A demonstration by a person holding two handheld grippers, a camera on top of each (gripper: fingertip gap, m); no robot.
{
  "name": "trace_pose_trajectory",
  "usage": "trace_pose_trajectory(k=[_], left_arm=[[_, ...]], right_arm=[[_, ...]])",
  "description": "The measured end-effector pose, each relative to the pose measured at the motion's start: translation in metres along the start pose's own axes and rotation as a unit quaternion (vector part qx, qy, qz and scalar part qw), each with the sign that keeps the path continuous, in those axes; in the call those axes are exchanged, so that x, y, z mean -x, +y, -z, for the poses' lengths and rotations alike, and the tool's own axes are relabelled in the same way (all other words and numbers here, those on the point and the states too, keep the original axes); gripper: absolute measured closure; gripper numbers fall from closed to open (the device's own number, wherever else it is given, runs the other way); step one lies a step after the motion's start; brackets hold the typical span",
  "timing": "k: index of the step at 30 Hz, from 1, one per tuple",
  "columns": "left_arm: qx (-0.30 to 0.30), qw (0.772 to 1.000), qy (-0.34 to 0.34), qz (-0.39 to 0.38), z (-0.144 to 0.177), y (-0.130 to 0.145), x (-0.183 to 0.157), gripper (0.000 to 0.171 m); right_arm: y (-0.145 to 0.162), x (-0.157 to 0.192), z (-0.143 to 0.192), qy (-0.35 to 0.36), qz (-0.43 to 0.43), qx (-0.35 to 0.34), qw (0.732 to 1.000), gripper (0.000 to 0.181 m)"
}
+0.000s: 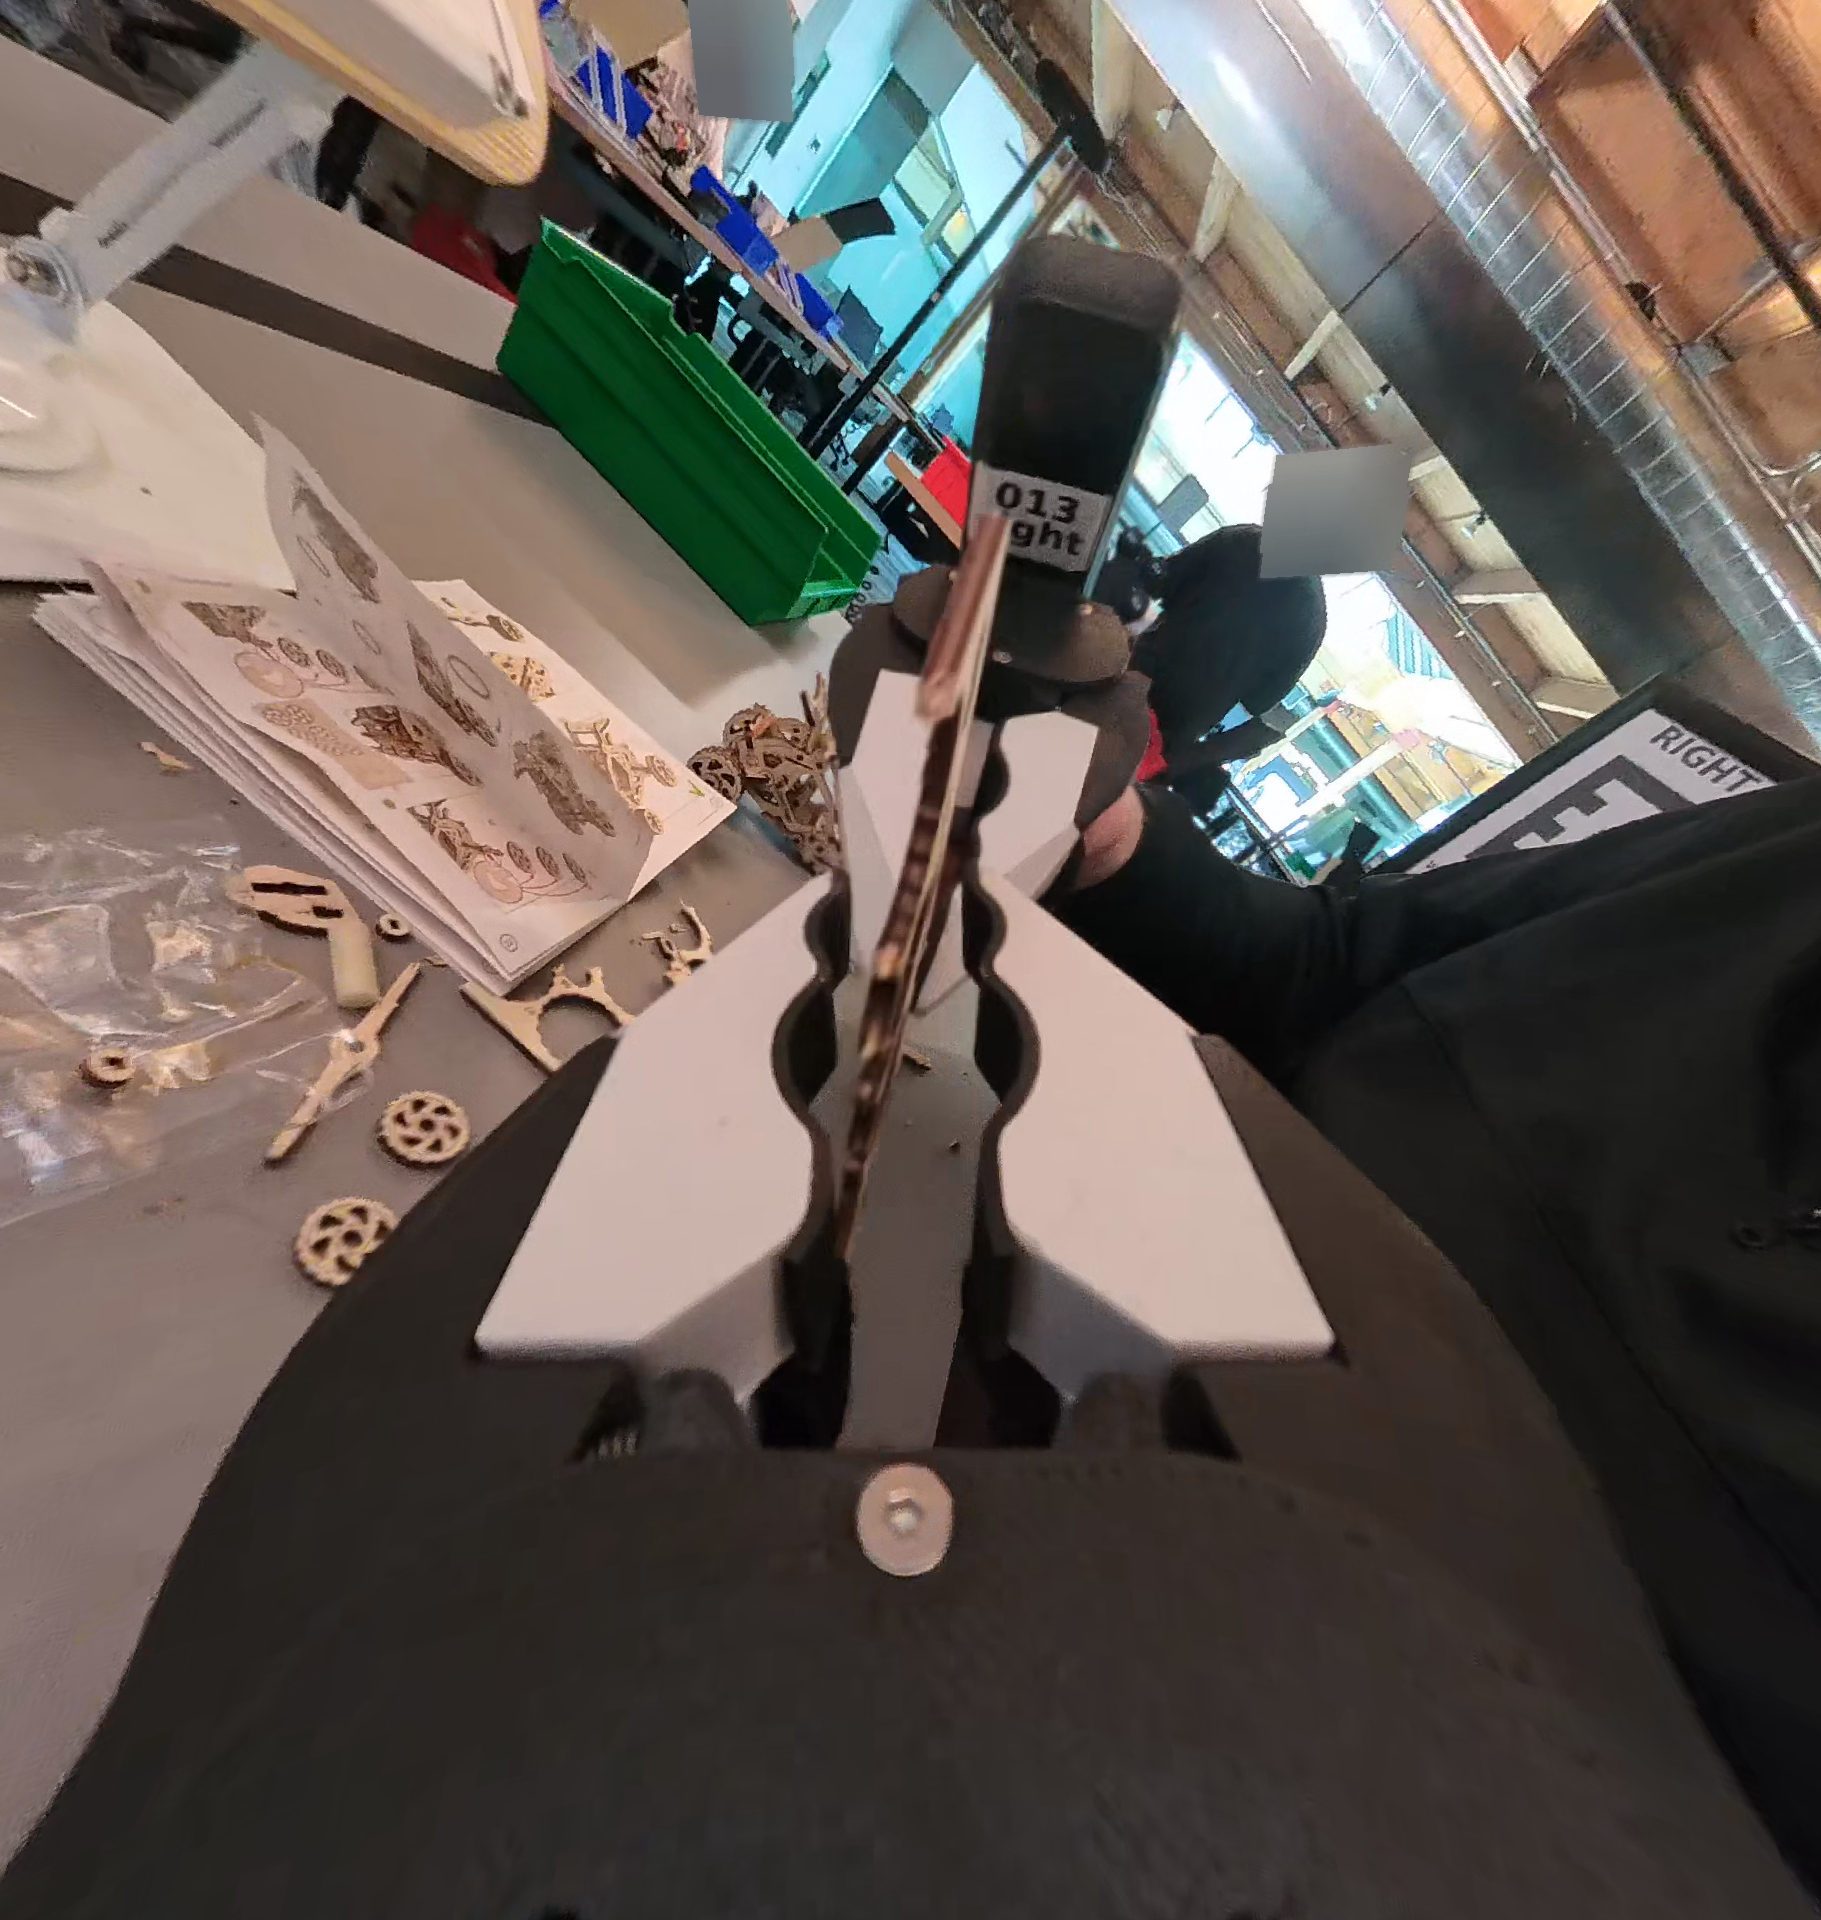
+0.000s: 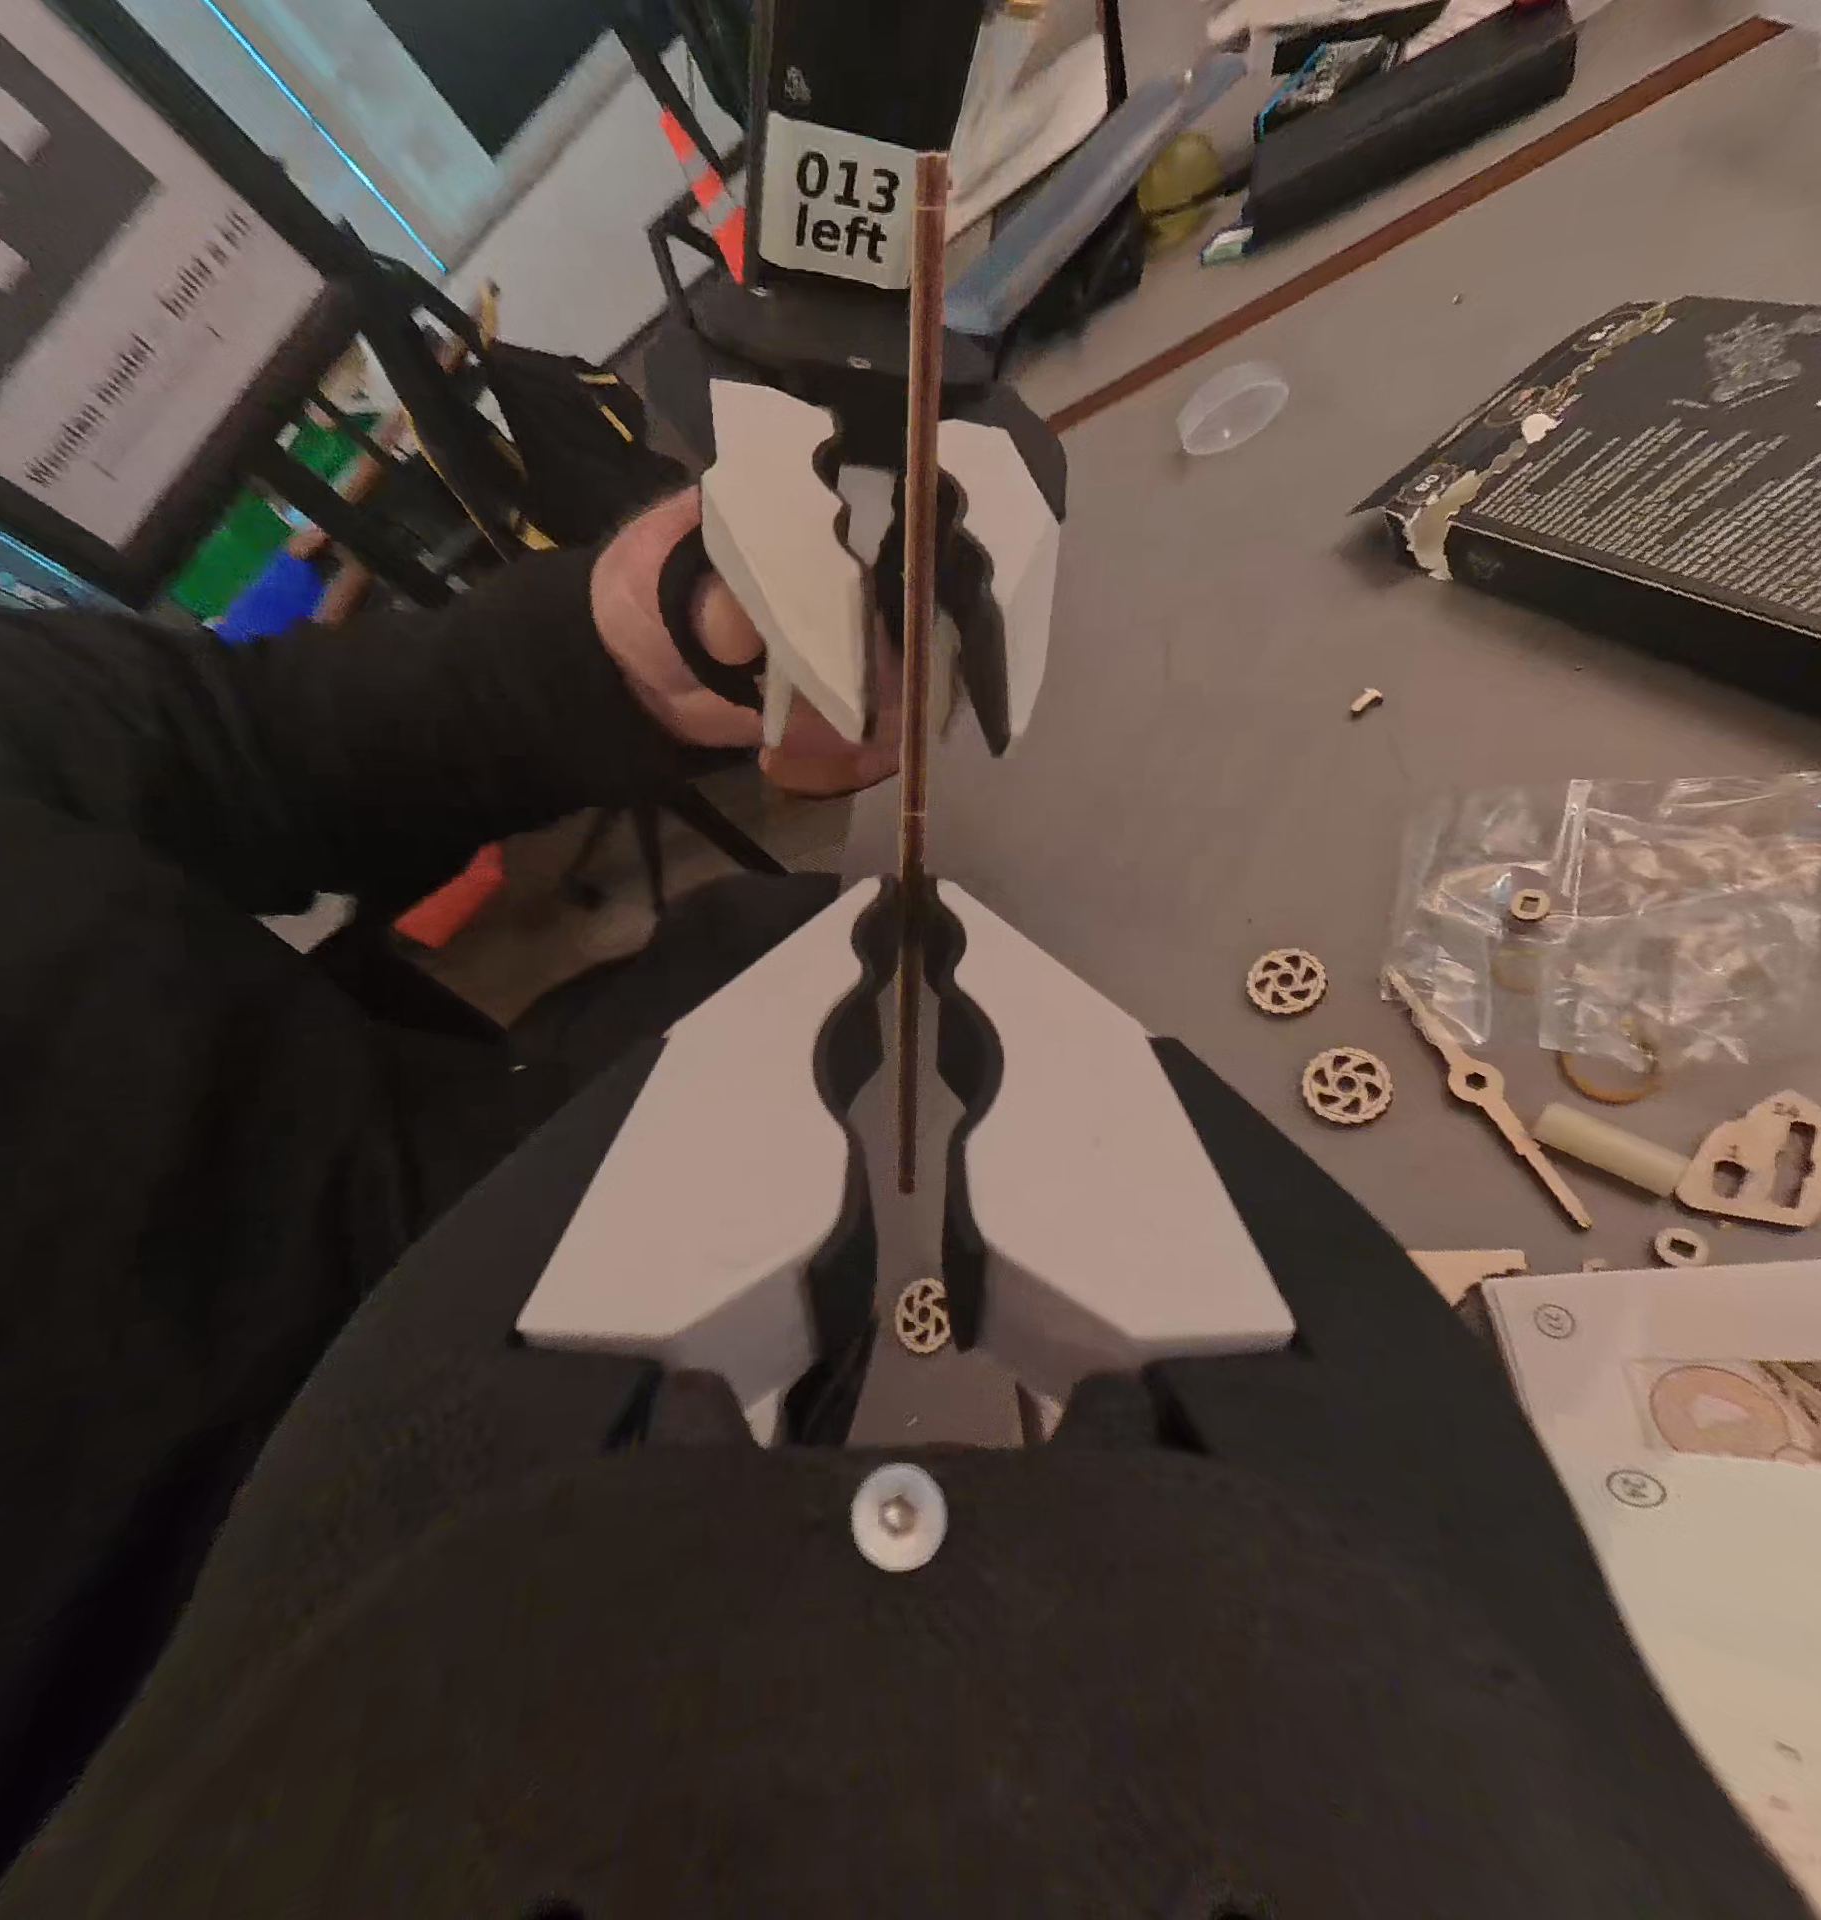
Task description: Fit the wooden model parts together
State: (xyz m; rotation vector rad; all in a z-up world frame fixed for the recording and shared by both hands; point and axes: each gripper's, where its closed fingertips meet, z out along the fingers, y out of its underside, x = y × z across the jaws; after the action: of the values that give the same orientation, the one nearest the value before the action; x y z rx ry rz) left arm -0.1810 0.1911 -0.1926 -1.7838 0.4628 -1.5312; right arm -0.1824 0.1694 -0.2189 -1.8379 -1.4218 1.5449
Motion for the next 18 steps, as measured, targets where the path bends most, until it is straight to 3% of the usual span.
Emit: trace_pose_trajectory(k=[5,7,13,18], left_arm=[[0.008,1.0,-0.011,-0.005,0.017,0.002,0.011,0.154],[0.006,1.0,0.006,-0.01,0.018,0.002,0.006,0.171],[0.008,1.0,0.007,-0.006,0.019,0.001,0.007,0.165],[0.033,0.999,0.011,-0.002,0.018,0.009,0.005,0.171]], right_arm=[[-0.002,0.001,0.006,-0.039,-0.047,-0.023,0.998,0.181],[-0.002,-0.001,0.007,-0.049,-0.066,-0.03,0.996,0.181],[-0.005,-0.004,0.012,-0.079,-0.11,-0.051,0.989,0.181],[-0.007,-0.007,0.016,-0.092,-0.128,-0.062,0.985,0.181]])
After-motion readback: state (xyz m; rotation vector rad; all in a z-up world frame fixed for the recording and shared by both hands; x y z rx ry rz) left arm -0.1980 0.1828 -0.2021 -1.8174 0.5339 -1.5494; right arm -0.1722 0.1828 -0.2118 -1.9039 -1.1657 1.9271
